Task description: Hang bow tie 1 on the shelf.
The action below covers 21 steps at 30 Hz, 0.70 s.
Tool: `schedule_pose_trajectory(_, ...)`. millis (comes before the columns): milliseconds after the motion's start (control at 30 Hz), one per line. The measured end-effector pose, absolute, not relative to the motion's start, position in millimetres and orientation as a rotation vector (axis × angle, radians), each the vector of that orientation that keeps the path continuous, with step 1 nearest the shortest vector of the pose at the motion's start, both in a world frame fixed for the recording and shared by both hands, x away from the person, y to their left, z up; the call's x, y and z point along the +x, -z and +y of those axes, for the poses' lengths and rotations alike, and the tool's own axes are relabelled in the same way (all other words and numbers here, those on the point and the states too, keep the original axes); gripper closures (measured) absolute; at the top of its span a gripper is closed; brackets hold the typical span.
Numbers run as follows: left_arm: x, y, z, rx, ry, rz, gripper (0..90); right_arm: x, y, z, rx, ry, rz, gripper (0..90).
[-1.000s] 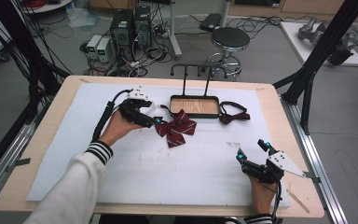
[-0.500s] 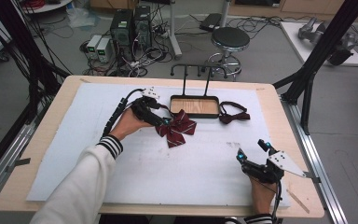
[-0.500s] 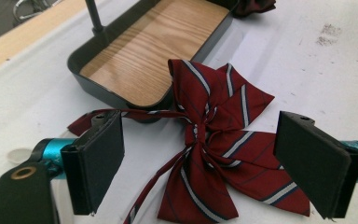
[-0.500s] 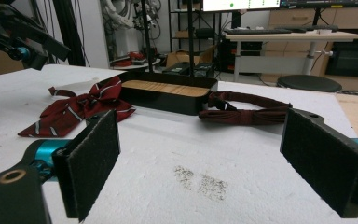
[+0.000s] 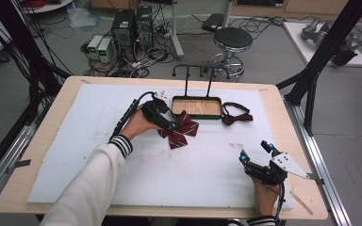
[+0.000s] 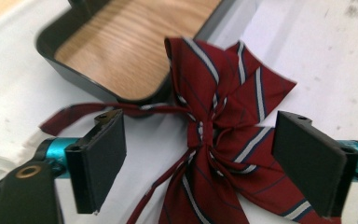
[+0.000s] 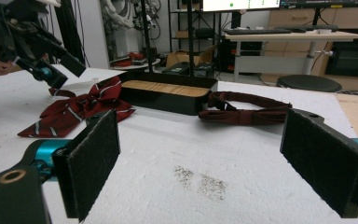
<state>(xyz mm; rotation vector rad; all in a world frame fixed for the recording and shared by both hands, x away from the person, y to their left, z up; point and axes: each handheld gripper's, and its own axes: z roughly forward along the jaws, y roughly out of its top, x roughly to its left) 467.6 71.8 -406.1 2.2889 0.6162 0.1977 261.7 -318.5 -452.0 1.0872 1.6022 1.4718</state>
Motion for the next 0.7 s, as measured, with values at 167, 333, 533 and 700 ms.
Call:
schedule_pose_trajectory(167,468,412,65,2.321,-0.193,0.625,21.5,262,452,-319,1.086,-1.473,1.600,11.1)
schedule_pose_trajectory(333,469,415,58,2.366,-0.230,0.620,24.2,262,452,-319,1.089,-1.476,1.598,11.1)
schedule_pose_trajectory(533,471,418,52,2.389,-0.235,0.622,26.6,262,452,-319,1.093,-1.478,1.596,11.1)
schedule_pose_trajectory(700,472,420,47,2.415,-0.222,0.625,32.2,262,452,-320,1.086,-1.475,1.597,11.1)
